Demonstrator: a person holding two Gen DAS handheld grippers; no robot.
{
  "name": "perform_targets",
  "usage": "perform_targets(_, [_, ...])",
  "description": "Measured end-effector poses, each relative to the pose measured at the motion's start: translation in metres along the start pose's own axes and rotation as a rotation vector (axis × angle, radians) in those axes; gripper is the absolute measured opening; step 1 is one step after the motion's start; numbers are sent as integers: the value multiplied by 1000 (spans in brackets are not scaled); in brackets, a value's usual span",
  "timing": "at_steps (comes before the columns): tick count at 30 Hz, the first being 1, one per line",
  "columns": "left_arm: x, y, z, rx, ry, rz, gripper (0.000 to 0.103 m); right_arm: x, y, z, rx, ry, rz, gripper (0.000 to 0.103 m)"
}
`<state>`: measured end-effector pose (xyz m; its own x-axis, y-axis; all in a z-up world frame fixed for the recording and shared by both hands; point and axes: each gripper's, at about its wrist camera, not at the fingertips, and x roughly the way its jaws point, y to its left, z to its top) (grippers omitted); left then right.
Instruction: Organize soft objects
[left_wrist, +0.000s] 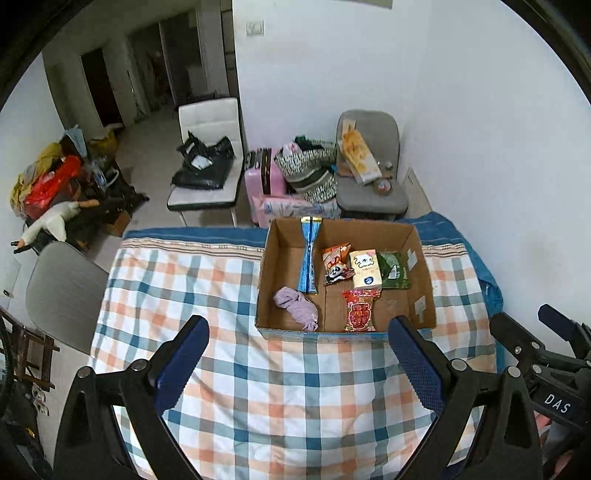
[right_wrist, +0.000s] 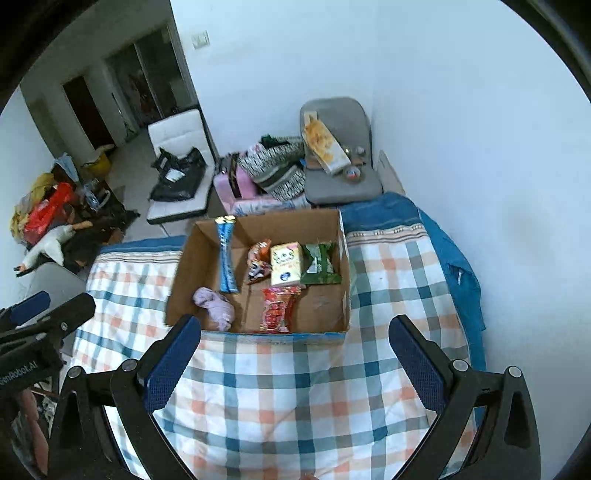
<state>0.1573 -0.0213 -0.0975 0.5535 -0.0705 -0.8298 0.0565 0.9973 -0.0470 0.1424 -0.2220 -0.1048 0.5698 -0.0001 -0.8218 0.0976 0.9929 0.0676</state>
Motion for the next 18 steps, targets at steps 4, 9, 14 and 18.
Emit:
perform_targets(4, [-22, -1, -6, 4, -18, 1, 99, -35, 6, -3, -13, -37, 7, 103])
perform_targets(9, [-45, 0, -12, -2, -40, -5, 99, -70, 10, -6, -19, -69, 19, 103])
perform_targets(14, [-61, 1, -15, -7, -70, 11, 99, -93, 13, -9, -26, -103, 13, 103])
perform_targets(18, [-70, 2, -17, -12, -91, 28, 99, -101, 12, -12, -21, -105, 9, 103])
